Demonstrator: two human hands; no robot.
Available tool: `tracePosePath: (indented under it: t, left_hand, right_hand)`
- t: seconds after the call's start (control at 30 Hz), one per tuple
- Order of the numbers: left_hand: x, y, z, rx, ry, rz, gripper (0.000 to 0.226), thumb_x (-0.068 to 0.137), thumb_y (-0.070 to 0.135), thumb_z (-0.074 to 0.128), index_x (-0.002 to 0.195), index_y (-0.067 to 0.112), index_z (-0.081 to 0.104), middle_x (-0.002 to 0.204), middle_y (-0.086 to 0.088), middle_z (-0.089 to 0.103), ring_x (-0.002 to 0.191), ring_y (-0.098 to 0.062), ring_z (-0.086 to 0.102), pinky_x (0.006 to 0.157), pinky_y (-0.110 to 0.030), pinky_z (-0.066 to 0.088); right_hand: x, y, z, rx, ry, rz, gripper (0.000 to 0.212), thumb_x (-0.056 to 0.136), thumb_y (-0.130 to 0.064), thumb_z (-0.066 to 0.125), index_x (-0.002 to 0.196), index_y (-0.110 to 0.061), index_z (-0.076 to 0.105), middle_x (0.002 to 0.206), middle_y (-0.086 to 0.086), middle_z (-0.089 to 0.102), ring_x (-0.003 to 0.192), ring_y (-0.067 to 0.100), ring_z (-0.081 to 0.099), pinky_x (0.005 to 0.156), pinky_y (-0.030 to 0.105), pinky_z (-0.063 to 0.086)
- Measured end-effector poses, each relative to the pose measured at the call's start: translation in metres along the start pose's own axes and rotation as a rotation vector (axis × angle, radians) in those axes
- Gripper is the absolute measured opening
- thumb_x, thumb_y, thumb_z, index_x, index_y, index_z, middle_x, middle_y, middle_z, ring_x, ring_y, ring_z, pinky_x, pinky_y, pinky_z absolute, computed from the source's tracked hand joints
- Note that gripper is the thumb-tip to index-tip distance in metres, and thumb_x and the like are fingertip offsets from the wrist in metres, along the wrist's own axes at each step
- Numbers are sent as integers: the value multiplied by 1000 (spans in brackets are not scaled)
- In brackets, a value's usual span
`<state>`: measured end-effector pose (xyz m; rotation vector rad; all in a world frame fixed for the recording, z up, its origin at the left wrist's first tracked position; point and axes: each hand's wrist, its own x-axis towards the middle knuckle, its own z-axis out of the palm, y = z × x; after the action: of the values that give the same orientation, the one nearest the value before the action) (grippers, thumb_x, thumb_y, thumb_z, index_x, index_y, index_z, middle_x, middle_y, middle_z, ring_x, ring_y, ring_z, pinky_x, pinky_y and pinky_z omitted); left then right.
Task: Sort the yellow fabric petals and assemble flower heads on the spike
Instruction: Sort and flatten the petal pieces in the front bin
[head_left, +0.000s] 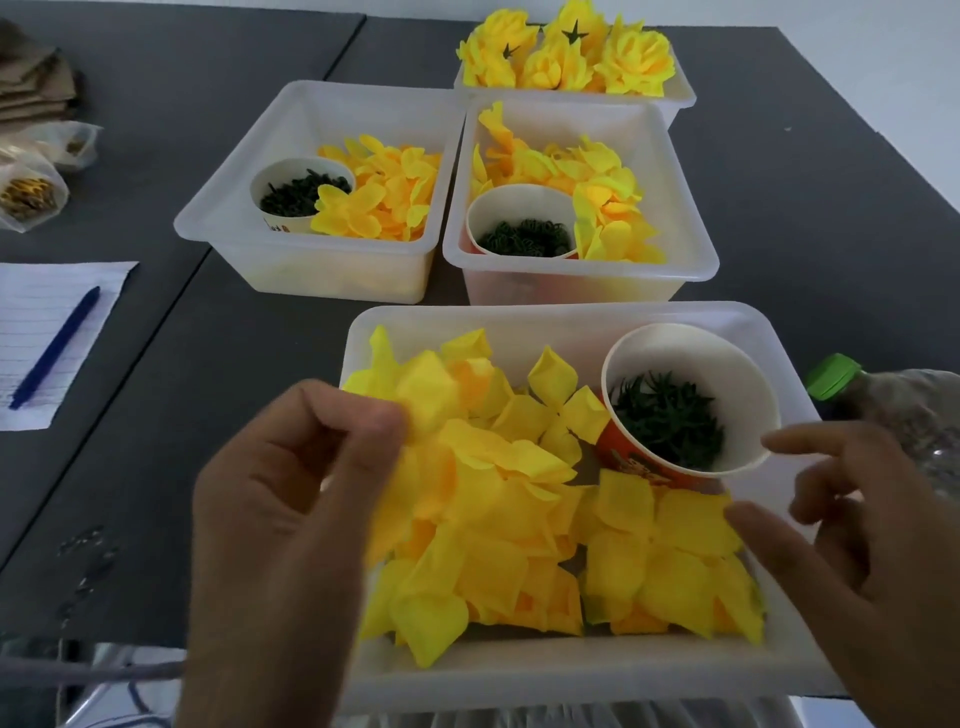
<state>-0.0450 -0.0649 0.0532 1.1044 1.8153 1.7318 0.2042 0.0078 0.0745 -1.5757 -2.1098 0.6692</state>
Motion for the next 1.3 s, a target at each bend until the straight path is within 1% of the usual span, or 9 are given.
tracePosePath:
  t: [0.07, 0.17, 0.33, 0.47, 0.6, 0.87, 0.97, 1.17, 1.3]
  left_hand:
    - [-11, 21, 19, 64, -116, 79, 22, 78, 43, 63, 67, 24, 60, 60, 5, 58, 53, 0, 51, 45, -14, 41]
    - [-29, 30, 40, 214, -223, 228, 19, 78, 37, 61, 63, 27, 55, 58, 16, 47, 54, -4, 48, 47, -16, 38]
    - [-34, 26, 48, 271, -283, 288, 23, 80, 38, 60, 62, 24, 57, 60, 15, 46, 56, -4, 48, 49, -10, 35]
    - [-35, 24, 47, 266, -273, 262, 18, 78, 39, 59, 64, 29, 55, 59, 20, 44, 56, -1, 48, 50, -6, 34]
    - [-36, 25, 50, 253, -302, 254, 16, 78, 41, 59, 66, 31, 58, 61, 19, 47, 58, -1, 50, 50, -6, 34]
    - [-36, 24, 54, 181, -288, 150, 18, 80, 43, 54, 69, 28, 54, 61, 10, 51, 55, -12, 51, 42, -29, 40]
    - [-37, 23, 55, 144, -282, 102, 20, 81, 47, 48, 74, 28, 51, 64, 5, 52, 58, -17, 51, 45, -35, 42]
    - [-36, 22, 56, 93, -330, 94, 24, 85, 50, 47, 75, 29, 51, 66, 3, 54, 57, -17, 53, 46, -38, 44]
    - [-36, 20, 59, 121, -350, 149, 17, 89, 38, 47, 75, 29, 49, 68, 21, 57, 60, -4, 53, 44, -28, 43]
  right_hand:
    - [-3, -16, 4, 68, 19, -83, 47, 73, -84, 35, 89, -41, 50, 62, -2, 55, 47, 7, 55, 37, 17, 40]
    - [-6, -36, 16, 484, -262, -55, 66, 66, -88, 42, 81, -26, 63, 65, 9, 59, 44, 7, 50, 41, 26, 41]
    - [-2, -37, 32, 677, -322, 5, 43, 68, -57, 58, 68, -14, 62, 55, 11, 48, 51, 14, 46, 49, 28, 38]
    - [-3, -34, 35, 900, -344, 118, 34, 62, -43, 70, 71, -10, 65, 59, 1, 55, 56, 10, 52, 52, 22, 46]
    - [-3, -31, 34, 1133, -403, 163, 33, 63, -25, 76, 75, 1, 59, 67, 14, 53, 60, 19, 49, 54, 24, 44]
    - [-3, -40, 34, 1062, -367, 129, 34, 62, -23, 82, 81, -4, 62, 65, 21, 46, 56, 18, 44, 48, 22, 38]
    - [-2, -39, 38, 1037, -375, 155, 45, 63, -27, 75, 84, 9, 57, 58, 15, 51, 47, 15, 47, 43, 21, 40]
    - [2, -38, 38, 1093, -498, 129, 45, 70, -34, 69, 81, 9, 60, 58, 12, 54, 51, 19, 49, 47, 24, 42]
    - [2, -40, 44, 956, -284, 29, 41, 77, -29, 67, 80, 10, 56, 62, 19, 50, 56, 13, 53, 54, 21, 48]
